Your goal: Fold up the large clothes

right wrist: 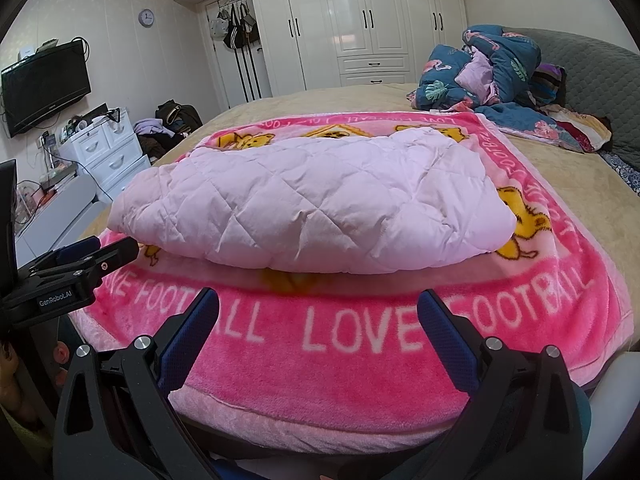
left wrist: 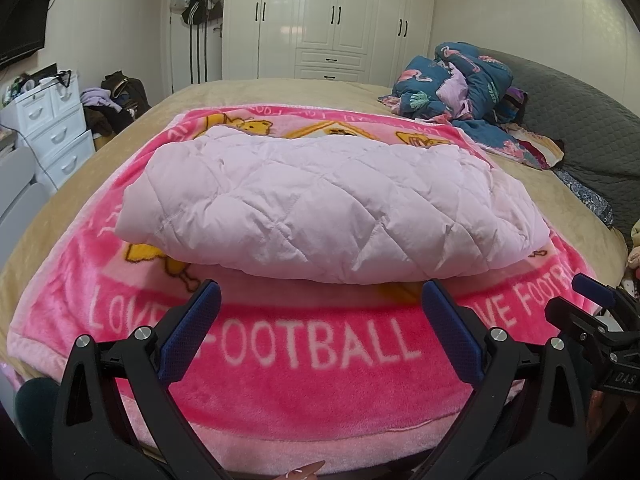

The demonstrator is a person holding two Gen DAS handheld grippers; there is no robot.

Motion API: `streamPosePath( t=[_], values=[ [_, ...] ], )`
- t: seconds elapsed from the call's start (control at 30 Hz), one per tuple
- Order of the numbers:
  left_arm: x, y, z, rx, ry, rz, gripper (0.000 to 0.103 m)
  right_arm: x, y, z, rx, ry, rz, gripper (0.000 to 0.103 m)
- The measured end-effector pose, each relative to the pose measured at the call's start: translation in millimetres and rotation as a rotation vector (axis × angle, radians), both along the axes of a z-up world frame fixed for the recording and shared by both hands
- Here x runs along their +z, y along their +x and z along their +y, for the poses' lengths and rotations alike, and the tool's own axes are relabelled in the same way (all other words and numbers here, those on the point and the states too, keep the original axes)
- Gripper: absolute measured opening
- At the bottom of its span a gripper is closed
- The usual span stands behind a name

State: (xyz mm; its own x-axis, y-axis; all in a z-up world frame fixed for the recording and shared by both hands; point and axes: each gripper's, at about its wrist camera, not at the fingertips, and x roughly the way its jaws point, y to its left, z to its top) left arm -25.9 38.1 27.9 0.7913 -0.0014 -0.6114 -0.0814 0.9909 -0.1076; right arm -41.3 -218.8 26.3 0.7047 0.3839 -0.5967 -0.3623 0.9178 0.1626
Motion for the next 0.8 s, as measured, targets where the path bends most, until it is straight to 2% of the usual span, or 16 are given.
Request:
streamPosePath(
  t=[0.4,0.5,0.6,0.67,0.8],
  values=[
    [-7,0,2,-0.018,-0.011,0.018,0.094,-2,-3,-2,-0.011,-0.013,0.004,0.099],
    [-11,0,7,-0.036,-0.05,0.035,0.094,-2,-3,-7,-0.026,-0.016,0.005,0.099],
    [-12,0,14,-0.016,-0.043,0.034,0.094,1,-4,-23,-0.071,-0.002,-0.01,0.099],
    [-14,5,34,0.03,-0.06,0.047,0.094,5,-2,-50,-0.139,0.014,-0.023,0.099],
    [-14,25,106,0.184,-0.033,0.087,0.094,-1,6,-146,-0.435,-0.02,-0.041,0.099]
  ],
)
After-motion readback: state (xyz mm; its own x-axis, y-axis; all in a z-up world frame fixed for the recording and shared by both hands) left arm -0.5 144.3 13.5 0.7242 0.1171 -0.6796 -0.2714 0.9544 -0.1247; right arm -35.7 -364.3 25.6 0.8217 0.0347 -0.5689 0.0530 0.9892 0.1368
